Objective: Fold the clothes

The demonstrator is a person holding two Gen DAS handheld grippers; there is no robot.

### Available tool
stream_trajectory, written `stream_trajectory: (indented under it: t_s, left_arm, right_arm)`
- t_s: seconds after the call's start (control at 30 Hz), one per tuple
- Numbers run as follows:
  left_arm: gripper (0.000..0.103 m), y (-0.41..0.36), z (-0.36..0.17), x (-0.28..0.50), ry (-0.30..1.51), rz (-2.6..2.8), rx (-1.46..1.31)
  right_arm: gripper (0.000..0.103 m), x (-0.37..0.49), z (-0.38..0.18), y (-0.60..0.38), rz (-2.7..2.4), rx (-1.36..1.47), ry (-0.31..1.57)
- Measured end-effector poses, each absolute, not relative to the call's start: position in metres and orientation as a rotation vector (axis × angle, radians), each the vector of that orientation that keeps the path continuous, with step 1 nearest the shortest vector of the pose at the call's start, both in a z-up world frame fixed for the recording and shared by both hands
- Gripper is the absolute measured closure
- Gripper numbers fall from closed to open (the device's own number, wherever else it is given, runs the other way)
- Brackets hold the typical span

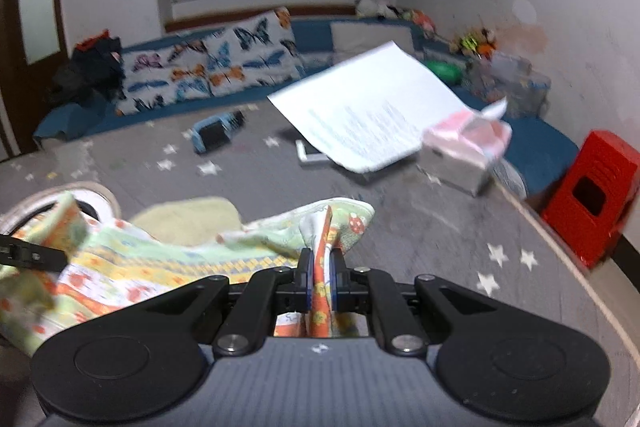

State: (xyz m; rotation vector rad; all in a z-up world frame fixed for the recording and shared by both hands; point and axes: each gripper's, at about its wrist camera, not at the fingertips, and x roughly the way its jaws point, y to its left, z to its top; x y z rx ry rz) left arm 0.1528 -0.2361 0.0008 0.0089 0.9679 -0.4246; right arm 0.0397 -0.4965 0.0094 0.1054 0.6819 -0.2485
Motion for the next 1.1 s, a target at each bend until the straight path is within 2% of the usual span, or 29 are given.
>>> stream_trajectory:
  t_s: [0.1, 0.17, 0.23, 0.4, 0.5, 0.87, 0.97, 1.07, 1.1]
  left_arm:
    - [0.082, -0.233, -0.003, 0.154, 0.974, -0.404, 0.018]
    - [0.073, -0.23, -0.004, 0.156, 0.974, -0.385, 0.032]
    - [0.061, -0.227, -0.004, 0.156, 0.966, -0.366, 0.042]
    - [0.055, -0.222, 0.001, 0.155, 0.937, -0.344, 0.056]
    - [0.05, -0.224, 0.003, 0.154, 0.928, -0.349, 0.068]
    - [0.046, -0.246, -0.011, 0.158, 0.948, -0.375, 0.129]
    - [0.044, -0.245, -0.011, 0.153, 0.939, -0.378, 0.133]
    - [0.039, -0.244, -0.008, 0.147, 0.928, -0.381, 0.137]
    - [0.038, -0.244, -0.007, 0.145, 0.924, -0.385, 0.136]
  right_arm:
    - [0.093, 0.039, 0.002, -0.502, -0.276, 0.104, 0.702]
    - [0.091, 0.04, 0.002, -0.504, -0.29, 0.103, 0.705]
    - [0.09, 0.039, 0.006, -0.504, -0.285, 0.1, 0.697]
    - [0.089, 0.043, 0.012, -0.5, -0.231, 0.121, 0.681]
    - [0.08, 0.053, 0.007, -0.493, -0.184, 0.151, 0.691]
    - [0.064, 0.085, -0.024, -0.484, -0.206, 0.15, 0.729]
    - [0.054, 0.08, -0.02, -0.482, -0.204, 0.149, 0.718]
    - [0.049, 0.071, -0.015, -0.478, -0.206, 0.143, 0.698]
    - [0.041, 0.068, -0.013, -0.477, -0.208, 0.147, 0.69]
